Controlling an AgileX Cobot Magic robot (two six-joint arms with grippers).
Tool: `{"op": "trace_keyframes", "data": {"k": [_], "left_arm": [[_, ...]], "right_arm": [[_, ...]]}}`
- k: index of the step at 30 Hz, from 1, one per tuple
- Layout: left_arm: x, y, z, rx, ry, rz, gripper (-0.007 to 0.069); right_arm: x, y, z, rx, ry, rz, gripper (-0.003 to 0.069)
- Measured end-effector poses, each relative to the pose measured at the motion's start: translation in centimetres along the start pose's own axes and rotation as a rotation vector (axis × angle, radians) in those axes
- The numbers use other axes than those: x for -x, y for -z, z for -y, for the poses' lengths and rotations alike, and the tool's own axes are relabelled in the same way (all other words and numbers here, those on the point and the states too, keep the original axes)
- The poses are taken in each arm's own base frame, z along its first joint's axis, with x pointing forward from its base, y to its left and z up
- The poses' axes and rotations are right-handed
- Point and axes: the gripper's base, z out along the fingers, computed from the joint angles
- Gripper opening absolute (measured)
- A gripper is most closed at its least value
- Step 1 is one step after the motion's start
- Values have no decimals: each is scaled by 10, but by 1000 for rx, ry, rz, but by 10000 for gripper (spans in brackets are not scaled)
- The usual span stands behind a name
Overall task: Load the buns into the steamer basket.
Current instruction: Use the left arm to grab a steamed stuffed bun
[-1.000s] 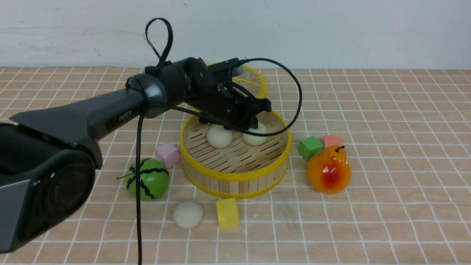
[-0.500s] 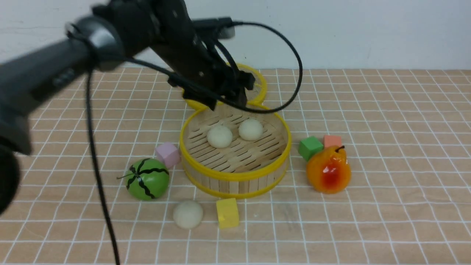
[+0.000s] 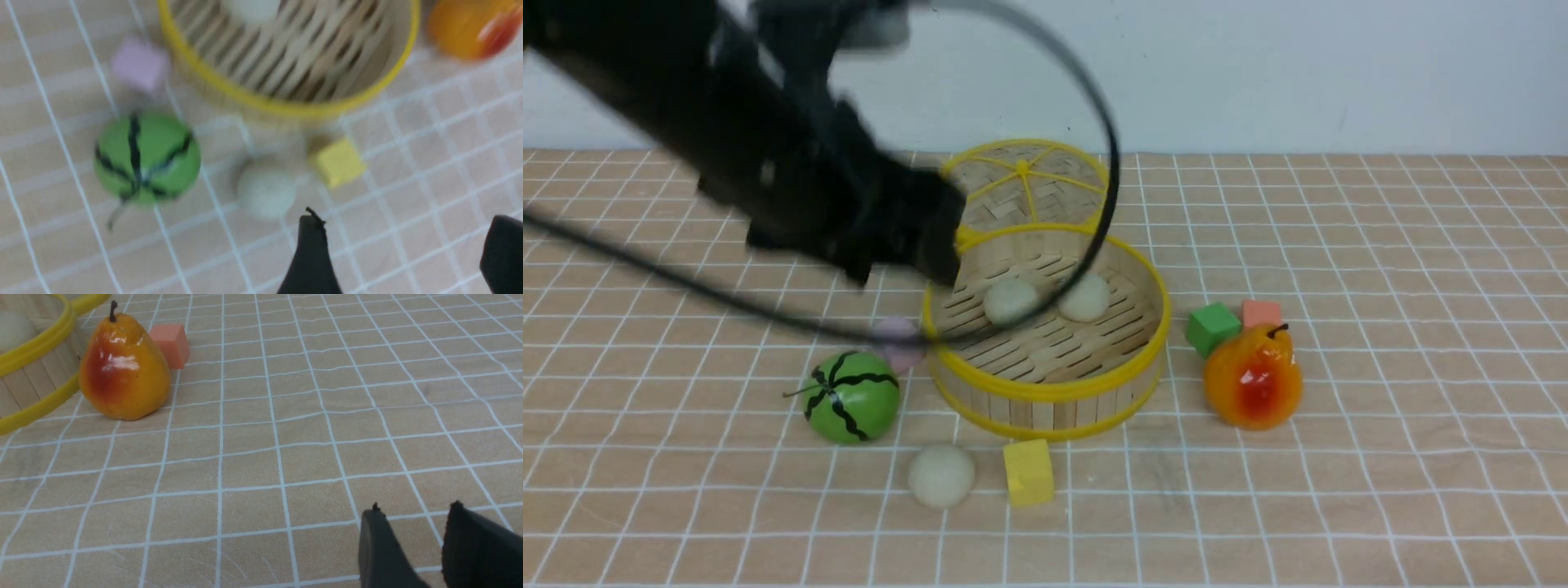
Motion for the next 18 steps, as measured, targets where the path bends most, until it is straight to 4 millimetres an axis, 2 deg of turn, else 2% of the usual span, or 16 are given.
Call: {"op": "trace_keyframes", "data": {"k": [1,2,4,6,7,9,15,18], "left_arm": [[-4,-4,-1,3,4,-14,510],[-13,-23,-6,13,23,-46,503],[-22,-48,-12,25,46,-73,489],[-25,-70,-16,35,57,-97,467],[-25,-72,-16,35,58,-99,465],[-23,-95,-20,44,66,-97,434],[-25,-132,-26,50,91,-118,351],[-27,-142,-27,43,112,-136,309]], "right_arm": [[0,0,0,0,0,0,241],[0,0,0,0,0,0,241],[0,0,0,0,0,0,241],[0,0,0,0,0,0,241],[0,0,0,0,0,0,241],[0,0,0,0,0,0,241],[0,0,0,0,0,0,241],[0,0,0,0,0,0,241]]}}
